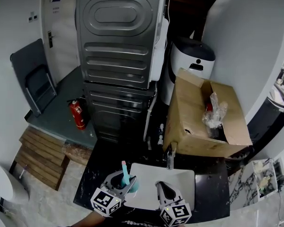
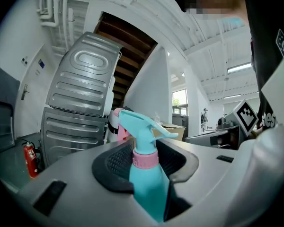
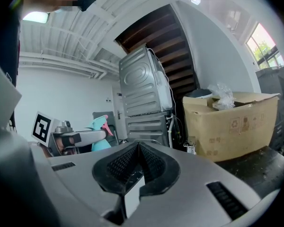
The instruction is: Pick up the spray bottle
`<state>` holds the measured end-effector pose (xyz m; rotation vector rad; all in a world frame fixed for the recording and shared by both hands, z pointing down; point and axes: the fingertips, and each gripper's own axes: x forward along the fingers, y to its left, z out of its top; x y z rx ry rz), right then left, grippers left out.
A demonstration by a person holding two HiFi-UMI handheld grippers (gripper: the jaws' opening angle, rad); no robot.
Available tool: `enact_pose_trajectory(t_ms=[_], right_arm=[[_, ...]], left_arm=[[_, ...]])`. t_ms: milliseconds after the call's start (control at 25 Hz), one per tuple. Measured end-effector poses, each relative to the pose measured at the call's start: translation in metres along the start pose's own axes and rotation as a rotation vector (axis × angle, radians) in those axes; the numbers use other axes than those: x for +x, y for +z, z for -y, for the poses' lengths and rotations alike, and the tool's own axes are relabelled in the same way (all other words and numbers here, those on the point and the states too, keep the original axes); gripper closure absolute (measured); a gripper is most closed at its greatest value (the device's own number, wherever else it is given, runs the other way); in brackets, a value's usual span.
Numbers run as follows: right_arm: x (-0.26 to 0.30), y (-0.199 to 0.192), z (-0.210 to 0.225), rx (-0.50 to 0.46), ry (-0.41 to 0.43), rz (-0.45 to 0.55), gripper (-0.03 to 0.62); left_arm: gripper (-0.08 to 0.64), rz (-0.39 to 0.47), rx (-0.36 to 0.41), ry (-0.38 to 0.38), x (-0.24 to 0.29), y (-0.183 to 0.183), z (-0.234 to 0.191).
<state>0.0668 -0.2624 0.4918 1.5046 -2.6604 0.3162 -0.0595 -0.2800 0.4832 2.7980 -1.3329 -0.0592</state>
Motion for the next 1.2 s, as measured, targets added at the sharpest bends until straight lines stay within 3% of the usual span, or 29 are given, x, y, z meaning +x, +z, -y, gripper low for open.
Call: enact_pose_trajectory(t_ms=[1200], right_arm=[[-0.003, 0.001, -0.010, -0.048, 0.006, -0.045, 0.555]], left_arm=[[0.403, 0.015, -0.011, -0.033, -0.008, 0.007, 0.015]])
